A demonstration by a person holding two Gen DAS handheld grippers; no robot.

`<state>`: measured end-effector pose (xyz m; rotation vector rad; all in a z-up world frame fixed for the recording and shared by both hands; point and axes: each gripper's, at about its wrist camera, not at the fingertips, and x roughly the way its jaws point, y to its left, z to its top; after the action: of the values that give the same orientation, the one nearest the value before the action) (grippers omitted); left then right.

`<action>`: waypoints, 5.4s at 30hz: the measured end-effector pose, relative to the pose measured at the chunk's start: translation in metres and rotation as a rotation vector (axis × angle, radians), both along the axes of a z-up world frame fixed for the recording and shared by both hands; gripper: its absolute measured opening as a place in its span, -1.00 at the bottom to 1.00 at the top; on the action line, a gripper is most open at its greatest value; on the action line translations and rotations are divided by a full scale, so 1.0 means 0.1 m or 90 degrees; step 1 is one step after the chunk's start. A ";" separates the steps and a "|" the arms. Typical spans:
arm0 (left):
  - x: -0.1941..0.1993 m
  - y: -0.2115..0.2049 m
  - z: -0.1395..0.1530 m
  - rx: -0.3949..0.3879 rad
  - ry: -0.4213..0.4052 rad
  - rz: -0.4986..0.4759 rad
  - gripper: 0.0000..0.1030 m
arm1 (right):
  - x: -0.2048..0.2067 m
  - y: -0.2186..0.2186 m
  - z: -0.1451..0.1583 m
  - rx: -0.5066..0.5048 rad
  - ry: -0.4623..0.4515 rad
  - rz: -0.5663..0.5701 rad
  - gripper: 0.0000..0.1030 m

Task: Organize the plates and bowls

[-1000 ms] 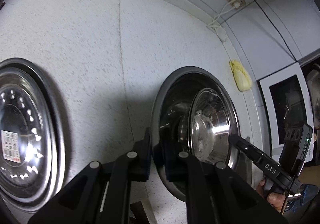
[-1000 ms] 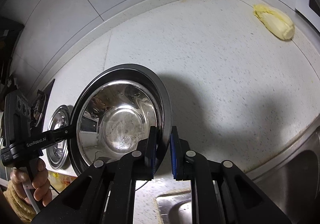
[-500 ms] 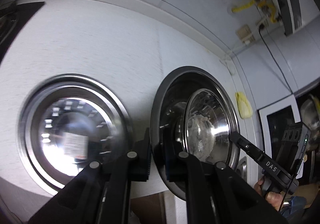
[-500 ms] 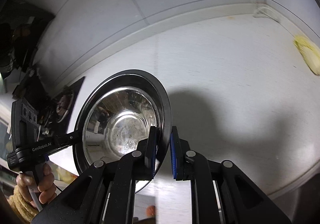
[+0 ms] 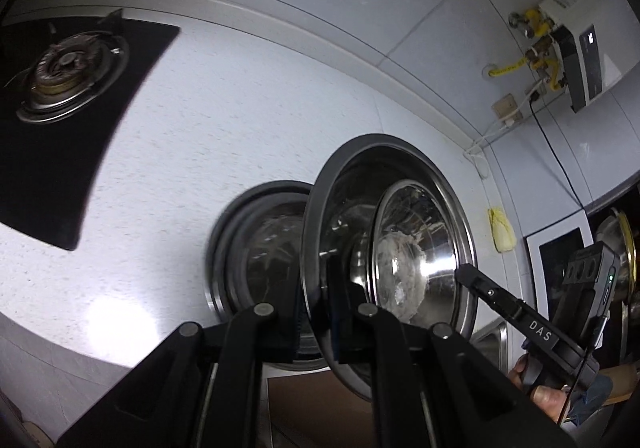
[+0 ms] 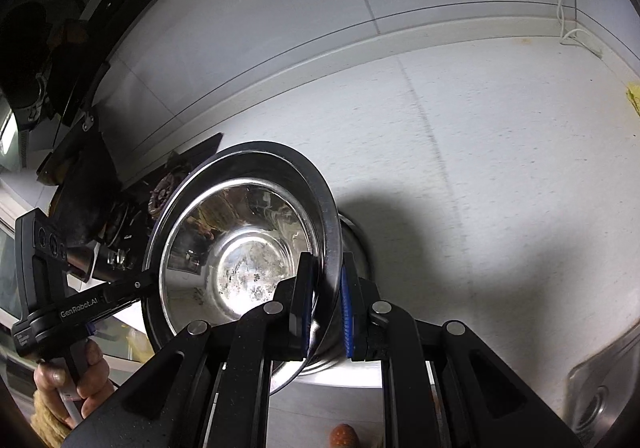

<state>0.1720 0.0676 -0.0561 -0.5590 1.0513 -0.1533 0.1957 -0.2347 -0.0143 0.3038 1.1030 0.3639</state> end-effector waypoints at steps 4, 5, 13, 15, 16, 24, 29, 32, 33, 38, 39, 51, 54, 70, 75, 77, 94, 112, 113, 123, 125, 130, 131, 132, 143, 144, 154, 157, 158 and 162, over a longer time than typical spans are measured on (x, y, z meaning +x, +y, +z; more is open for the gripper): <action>-0.05 0.11 -0.05 -0.008 -0.005 0.017 -0.81 | -0.01 0.12 0.02 0.000 -0.006 0.006 -0.78; -0.07 0.12 -0.08 -0.012 -0.004 0.021 -0.81 | -0.01 0.14 0.02 -0.002 -0.008 0.010 -0.78; -0.14 0.06 -0.26 -0.014 0.013 0.056 -0.81 | 0.04 0.16 -0.12 -0.005 0.009 0.047 -0.78; -0.12 0.04 -0.33 -0.012 0.018 0.055 -0.81 | 0.05 0.14 -0.19 -0.006 0.016 0.046 -0.78; -0.10 0.03 -0.38 -0.015 0.024 0.055 -0.81 | 0.05 0.12 -0.22 -0.005 0.020 0.046 -0.78; 0.09 0.04 -0.72 0.002 0.048 0.067 -0.81 | 0.18 0.12 -0.59 -0.011 0.056 0.046 -0.77; 0.20 0.02 -0.92 0.003 0.062 0.062 -0.81 | 0.25 0.11 -0.74 -0.011 0.070 0.045 -0.77; 0.23 0.00 -1.04 0.009 0.075 0.066 -0.82 | 0.24 0.09 -0.83 -0.010 0.082 0.044 -0.76; 0.23 0.01 -1.08 0.007 0.080 0.069 -0.82 | 0.24 0.10 -0.85 -0.013 0.085 0.046 -0.76; 0.21 -0.01 -1.13 0.025 0.069 0.070 -0.79 | 0.21 0.12 -0.87 -0.006 0.078 0.054 -0.73; 0.21 -0.03 -1.13 0.029 0.068 0.071 -0.79 | 0.20 0.12 -0.86 -0.010 0.077 0.055 -0.73; 0.14 -0.20 -0.92 0.113 0.026 0.064 -0.79 | 0.14 0.23 -0.78 -0.057 0.053 0.055 -0.68; 0.11 -0.23 -0.85 0.124 0.019 0.065 -0.75 | 0.10 0.21 -0.70 -0.073 0.027 0.052 -0.68; -0.29 -0.50 -0.36 0.220 -0.046 0.062 -0.53 | -0.22 -0.12 -0.37 -0.121 -0.045 0.015 -0.54; -0.43 -0.57 -0.21 0.245 -0.071 0.062 -0.53 | -0.34 -0.28 -0.24 -0.142 -0.076 0.008 -0.29; -0.49 -0.59 -0.16 0.251 -0.080 0.062 -0.53 | -0.40 -0.33 -0.17 -0.137 -0.085 0.008 -0.11; -0.97 -0.70 0.34 0.307 -0.167 0.070 -0.53 | -0.86 -0.59 0.22 -0.128 -0.159 -0.005 0.49; -1.66 -0.82 0.78 0.337 -0.256 0.021 -0.53 | -1.43 -0.86 0.65 -0.139 -0.236 -0.056 0.97; -1.68 -0.82 0.79 0.341 -0.259 0.022 -0.53 | -1.47 -0.88 0.69 -0.140 -0.242 -0.061 0.97; -1.89 -0.88 0.86 0.339 -0.280 0.008 -0.53 | -1.64 -1.00 0.81 -0.171 -0.257 -0.077 0.97; -1.90 -0.89 0.86 0.340 -0.278 0.009 -0.53 | -1.67 -1.02 0.81 -0.176 -0.259 -0.080 0.97; -1.91 -0.90 0.84 0.345 -0.275 0.009 -0.53 | -1.70 -1.05 0.80 -0.176 -0.252 -0.093 0.97; -1.91 -0.89 0.84 0.345 -0.275 0.010 -0.53 | -1.70 -1.05 0.80 -0.175 -0.250 -0.094 0.97; -1.91 -0.89 0.83 0.345 -0.274 0.011 -0.53 | -1.70 -1.05 0.80 -0.174 -0.248 -0.096 0.97; -1.91 -0.88 0.81 0.350 -0.267 0.011 -0.53 | -1.70 -1.06 0.76 -0.179 -0.242 -0.102 0.97; -1.91 -0.87 0.80 0.350 -0.265 0.012 -0.53 | -1.70 -1.06 0.76 -0.181 -0.240 -0.101 0.97; -1.94 -0.88 0.80 0.353 -0.268 0.020 -0.53 | -1.69 -1.04 0.74 -0.179 -0.236 -0.096 0.97; -1.96 -0.89 0.81 0.356 -0.267 0.023 -0.53 | -1.69 -1.04 0.74 -0.181 -0.234 -0.095 0.97; -1.96 -0.88 0.81 0.357 -0.266 0.025 -0.53 | -1.69 -1.04 0.74 -0.180 -0.234 -0.095 0.97; -1.99 -0.84 0.82 0.357 -0.261 0.033 -0.53 | -1.69 -1.02 0.74 -0.179 -0.236 -0.091 0.97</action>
<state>-0.0266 -0.0164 0.0255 -0.0376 0.6362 0.0733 0.0268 -0.3365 0.0596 0.0600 0.7506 0.1259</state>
